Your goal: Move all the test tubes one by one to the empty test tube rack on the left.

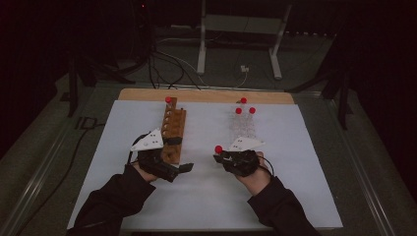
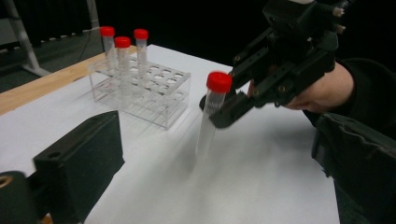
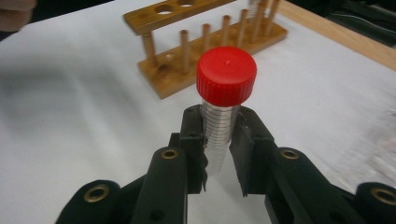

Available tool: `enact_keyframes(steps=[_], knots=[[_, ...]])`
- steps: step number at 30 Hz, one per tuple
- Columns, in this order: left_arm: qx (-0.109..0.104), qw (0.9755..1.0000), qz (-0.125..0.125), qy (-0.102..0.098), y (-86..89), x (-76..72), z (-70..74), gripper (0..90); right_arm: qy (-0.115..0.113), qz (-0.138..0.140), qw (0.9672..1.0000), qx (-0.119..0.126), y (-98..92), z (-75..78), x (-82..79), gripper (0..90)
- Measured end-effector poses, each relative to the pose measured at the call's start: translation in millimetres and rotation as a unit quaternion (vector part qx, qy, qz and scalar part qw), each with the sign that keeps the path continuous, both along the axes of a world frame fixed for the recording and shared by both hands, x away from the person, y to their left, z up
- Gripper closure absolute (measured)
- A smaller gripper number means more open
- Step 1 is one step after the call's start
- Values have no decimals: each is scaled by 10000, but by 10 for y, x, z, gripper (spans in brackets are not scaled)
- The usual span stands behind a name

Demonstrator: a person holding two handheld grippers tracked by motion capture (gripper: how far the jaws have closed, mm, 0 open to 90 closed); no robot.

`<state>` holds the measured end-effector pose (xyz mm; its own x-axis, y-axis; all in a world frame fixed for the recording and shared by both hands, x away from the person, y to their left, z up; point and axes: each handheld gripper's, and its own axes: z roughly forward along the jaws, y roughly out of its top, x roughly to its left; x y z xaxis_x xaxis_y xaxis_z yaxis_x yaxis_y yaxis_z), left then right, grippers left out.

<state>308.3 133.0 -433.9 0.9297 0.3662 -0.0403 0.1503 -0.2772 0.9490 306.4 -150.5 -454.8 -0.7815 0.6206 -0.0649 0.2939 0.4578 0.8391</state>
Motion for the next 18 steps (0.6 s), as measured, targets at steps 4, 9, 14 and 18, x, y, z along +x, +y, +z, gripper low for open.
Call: enact_keyframes(steps=[4,9,14,18], knots=[[14,9999,-102,-23,-77,-2,3,68,4,126,9999,-45,54,-10,-43,747],[26,9998,-181,-34,-160,8,4,125,53,191,9998,-6,82,-14,-69,747],[54,9997,-240,-21,-245,29,-5,192,60,245,9997,-42,111,-17,-93,747],[145,9996,-251,-27,-348,55,-19,256,74,281,9996,-28,128,-17,-106,747]])
